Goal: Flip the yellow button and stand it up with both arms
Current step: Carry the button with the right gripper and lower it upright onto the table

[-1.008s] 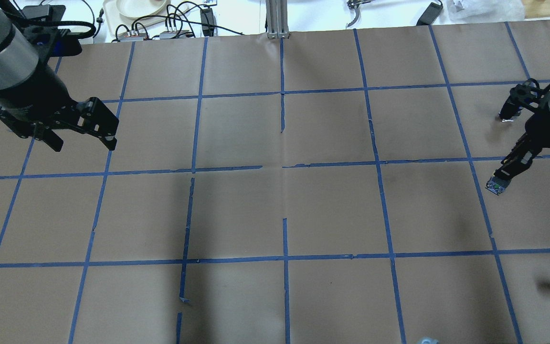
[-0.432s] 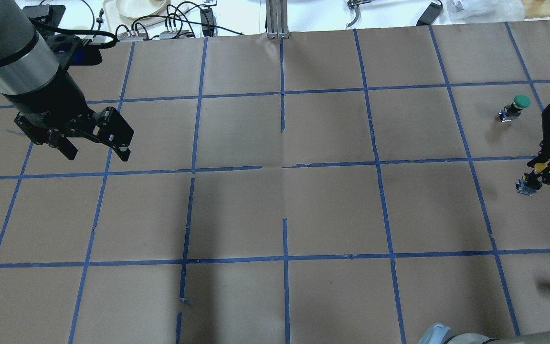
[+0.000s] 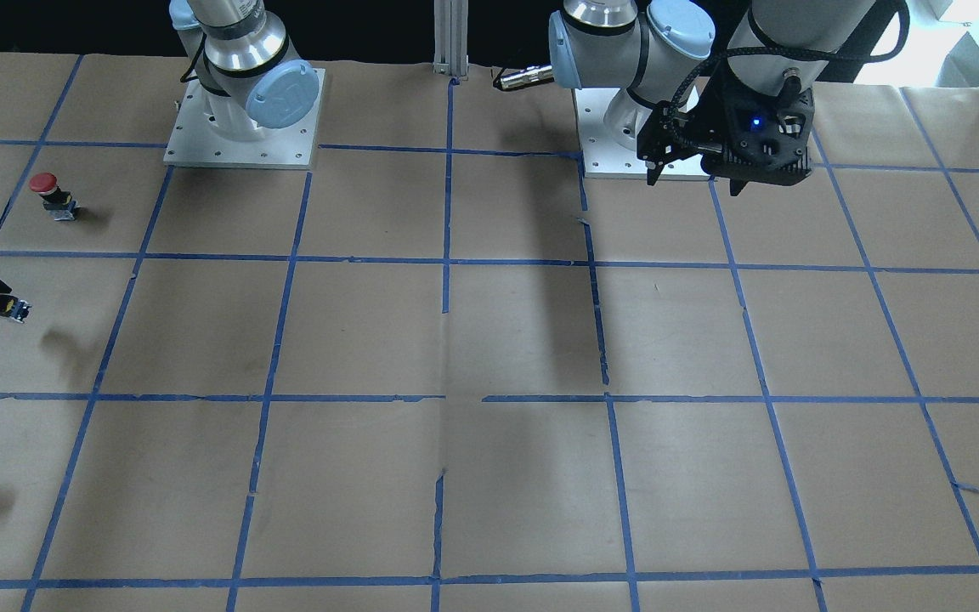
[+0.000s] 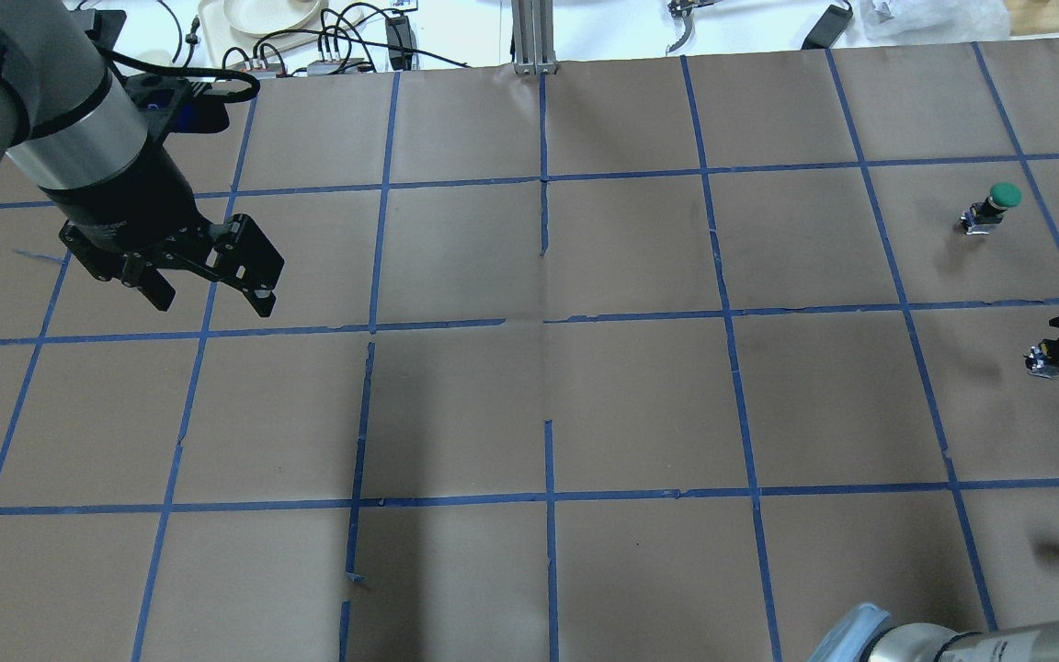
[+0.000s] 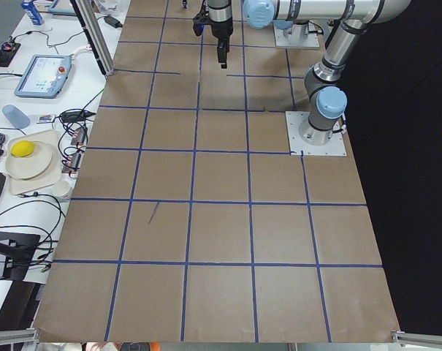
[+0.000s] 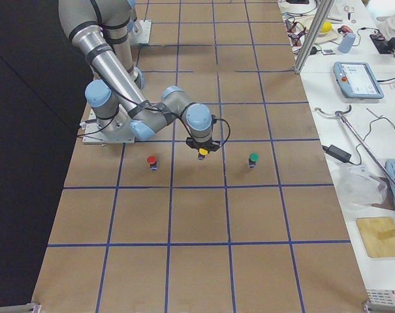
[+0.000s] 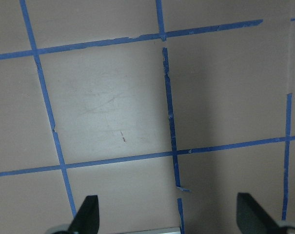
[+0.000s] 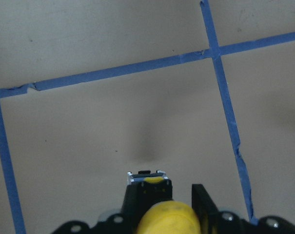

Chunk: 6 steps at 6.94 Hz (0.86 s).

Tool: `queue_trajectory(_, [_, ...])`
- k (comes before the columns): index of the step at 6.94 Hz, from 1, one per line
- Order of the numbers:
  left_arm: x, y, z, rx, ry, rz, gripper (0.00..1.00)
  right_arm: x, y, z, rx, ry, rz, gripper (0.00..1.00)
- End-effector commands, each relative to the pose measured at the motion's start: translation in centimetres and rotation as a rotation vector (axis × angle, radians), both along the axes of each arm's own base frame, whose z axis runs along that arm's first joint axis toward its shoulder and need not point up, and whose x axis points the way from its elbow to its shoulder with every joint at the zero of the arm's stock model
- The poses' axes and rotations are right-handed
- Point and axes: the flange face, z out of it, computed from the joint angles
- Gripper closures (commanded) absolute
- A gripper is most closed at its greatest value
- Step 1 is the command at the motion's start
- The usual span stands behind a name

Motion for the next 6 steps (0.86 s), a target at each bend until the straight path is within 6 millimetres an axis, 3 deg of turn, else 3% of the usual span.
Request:
queue_trajectory(1, [0.0,0.0,0.0,0.0,-0.003,-0.003,0.0,-0.9,0.8,-1.0,-0.055,0.061,-0.031,0.78])
queue_trajectory(2, [0.0,0.1,-0.1,0.003,-0.003,-0.008,0.0,-0.8,0.8,-1.3,-0.054,0.046,-0.058,0.74])
queue_trajectory(3, [0.0,0.1,-0.1,0.003,-0.003,-0.008,0.0,-0.8,0.7,-2.8,-0.038,0.02,-0.069,0.63])
queue_trajectory(4, [0.0,0.2,0.0,0.0,-0.004,-0.008,0.0,-0.9,0.7,-3.5,-0.026,0.009,-0.081,0.6])
queue_trajectory(5, [0.0,0.2,0.0,0.0,-0.004,-0.008,0.0,-0.8,0.8,-3.7,-0.017,0.001,-0.084,0.23])
queue_trajectory(6, [0.0,0.2,0.0,0.0,-0.005,-0.007,0.0,-0.8,0.8,-4.0,-0.007,-0.007,-0.087,0.0])
